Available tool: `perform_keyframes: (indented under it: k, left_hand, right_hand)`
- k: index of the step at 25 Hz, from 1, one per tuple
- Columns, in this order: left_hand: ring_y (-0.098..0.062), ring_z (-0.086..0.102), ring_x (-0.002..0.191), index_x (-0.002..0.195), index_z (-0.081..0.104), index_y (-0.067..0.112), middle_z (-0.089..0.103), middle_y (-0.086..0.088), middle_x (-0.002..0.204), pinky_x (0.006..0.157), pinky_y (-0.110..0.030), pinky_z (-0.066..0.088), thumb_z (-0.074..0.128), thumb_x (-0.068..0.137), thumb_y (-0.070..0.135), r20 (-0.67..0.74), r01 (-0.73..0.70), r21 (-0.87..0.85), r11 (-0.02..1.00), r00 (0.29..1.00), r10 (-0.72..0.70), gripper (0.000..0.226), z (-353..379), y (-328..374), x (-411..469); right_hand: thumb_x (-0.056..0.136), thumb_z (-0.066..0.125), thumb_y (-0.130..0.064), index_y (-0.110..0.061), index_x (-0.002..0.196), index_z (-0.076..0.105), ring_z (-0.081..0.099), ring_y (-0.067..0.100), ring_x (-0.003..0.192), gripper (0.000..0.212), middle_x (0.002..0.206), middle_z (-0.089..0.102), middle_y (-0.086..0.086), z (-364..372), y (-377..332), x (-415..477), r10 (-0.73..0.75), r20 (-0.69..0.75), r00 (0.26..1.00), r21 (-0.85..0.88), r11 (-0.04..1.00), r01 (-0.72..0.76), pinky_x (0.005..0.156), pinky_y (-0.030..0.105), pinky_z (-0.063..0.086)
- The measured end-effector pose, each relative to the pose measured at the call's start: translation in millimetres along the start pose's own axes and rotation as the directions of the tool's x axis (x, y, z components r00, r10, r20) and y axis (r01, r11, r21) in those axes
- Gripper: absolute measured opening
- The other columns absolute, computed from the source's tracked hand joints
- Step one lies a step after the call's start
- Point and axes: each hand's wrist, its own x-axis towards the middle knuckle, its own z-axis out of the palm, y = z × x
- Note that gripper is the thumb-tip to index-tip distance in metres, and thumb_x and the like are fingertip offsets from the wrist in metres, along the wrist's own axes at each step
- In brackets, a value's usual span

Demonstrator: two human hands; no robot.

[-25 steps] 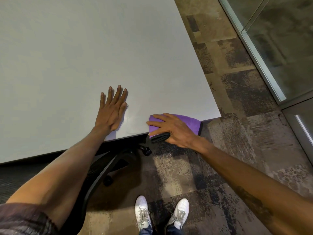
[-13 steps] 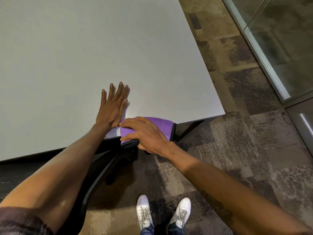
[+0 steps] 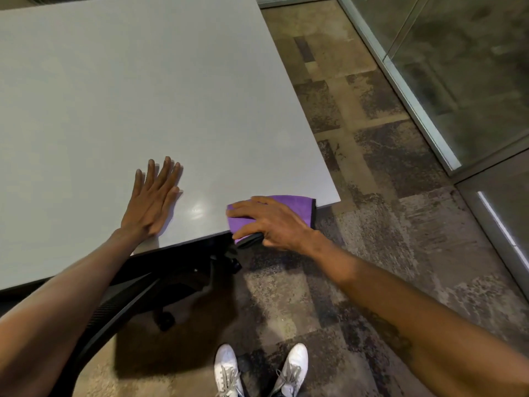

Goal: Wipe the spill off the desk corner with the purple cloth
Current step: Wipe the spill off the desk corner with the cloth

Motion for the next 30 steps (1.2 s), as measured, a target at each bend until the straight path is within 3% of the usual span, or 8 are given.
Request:
perform_keyframes:
  k: [8, 17, 19, 20, 22, 23, 26, 30]
  left_hand:
    - [-0.015, -0.026, 0.155, 0.160, -0.011, 0.039, -0.020, 0.016, 0.168, 0.121, -0.033, -0.026, -0.002, 0.103, 0.057, 0.045, 0.009, 0.011, 1.000, 0.999, -0.009, 0.061, -2, 2, -1]
    - [-0.015, -0.026, 0.154, 0.159, -0.011, 0.040, -0.020, 0.017, 0.168, 0.125, -0.046, -0.016, 0.003, 0.105, 0.053, 0.041, 0.013, 0.005, 1.000, 0.999, -0.013, 0.058, -1, 2, 1]
    - [-0.015, -0.025, 0.155, 0.160, -0.010, 0.040, -0.018, 0.016, 0.168, 0.125, -0.046, -0.016, 0.003, 0.105, 0.052, 0.027, 0.025, 0.007, 1.000, 0.999, -0.025, 0.057, -1, 1, 2]
    - [-0.015, -0.024, 0.155, 0.160, -0.009, 0.041, -0.017, 0.016, 0.169, 0.125, -0.045, -0.016, 0.003, 0.105, 0.052, 0.024, 0.027, 0.010, 1.000, 0.999, -0.027, 0.057, 0, 0, 3]
    - [-0.013, -0.025, 0.155, 0.160, -0.008, 0.041, -0.015, 0.015, 0.169, 0.125, -0.042, -0.017, 0.002, 0.106, 0.053, 0.024, 0.025, 0.011, 1.000, 0.999, -0.025, 0.056, 2, 0, 2]
    - [-0.013, -0.025, 0.155, 0.160, -0.007, 0.041, -0.015, 0.015, 0.169, 0.125, -0.042, -0.017, 0.002, 0.106, 0.052, 0.021, 0.025, 0.010, 1.000, 0.999, -0.025, 0.056, 2, 0, 2]
    - [-0.014, -0.024, 0.155, 0.161, -0.006, 0.039, -0.014, 0.013, 0.170, 0.126, -0.043, -0.016, 0.004, 0.106, 0.050, 0.022, 0.028, -0.007, 1.000, 0.999, -0.027, 0.056, 0, 1, 3]
    - [-0.015, -0.021, 0.156, 0.161, -0.005, 0.039, -0.013, 0.013, 0.170, 0.126, -0.042, -0.015, 0.004, 0.107, 0.048, 0.001, 0.027, -0.011, 1.000, 1.000, -0.027, 0.055, 3, 0, 2]
  right_hand:
    - [0.077, 0.083, -0.024, -0.038, 0.113, 0.071, 0.049, 0.024, 0.136, 0.040, 0.147, 0.054, 0.002, -64, 80, -120, 0.240, -0.049, 0.970, 0.000, 0.971, -0.240, 0.108, 0.050, 0.043]
    - [0.074, 0.082, -0.004, -0.019, 0.106, 0.077, 0.052, 0.032, 0.132, 0.035, 0.140, 0.059, 0.011, -70, 95, -176, 0.506, -0.133, 0.853, 0.034, 0.862, -0.506, 0.111, 0.053, 0.037]
    - [0.075, 0.080, 0.000, -0.016, 0.109, 0.076, 0.060, 0.028, 0.123, 0.037, 0.133, 0.064, 0.007, -72, 92, -198, 0.731, -0.144, 0.667, 0.222, 0.680, -0.698, 0.106, 0.046, 0.043]
    - [0.076, 0.079, 0.001, -0.016, 0.109, 0.076, 0.064, 0.022, 0.114, 0.037, 0.124, 0.070, 0.001, -75, 87, -199, 0.857, -0.132, 0.499, 0.411, 0.505, -0.759, 0.102, 0.037, 0.048]
    - [0.075, 0.077, -0.002, -0.019, 0.101, 0.076, 0.071, 0.013, 0.085, 0.031, 0.091, 0.077, -0.007, -84, 80, -176, 0.993, 0.018, 0.119, 0.802, 0.057, -0.594, 0.075, 0.018, 0.054]
    - [0.074, 0.076, -0.004, -0.017, 0.095, 0.074, 0.070, 0.013, 0.068, 0.025, 0.077, 0.074, -0.004, -87, 79, -158, 0.987, 0.163, 0.001, 0.887, -0.146, -0.439, 0.060, 0.018, 0.052]
    - [0.083, 0.066, -0.007, -0.005, 0.094, 0.066, 0.059, 0.018, 0.052, 0.011, 0.068, 0.059, 0.007, -100, 82, -116, 0.876, 0.482, 0.012, 0.857, -0.468, -0.213, 0.051, 0.024, 0.048]
    - [0.092, 0.049, 0.005, -0.009, 0.114, 0.061, 0.065, 0.013, 0.045, 0.028, 0.074, 0.063, 0.007, -108, 89, -83, 0.871, 0.487, 0.068, 0.867, -0.473, -0.158, 0.036, 0.017, 0.049]
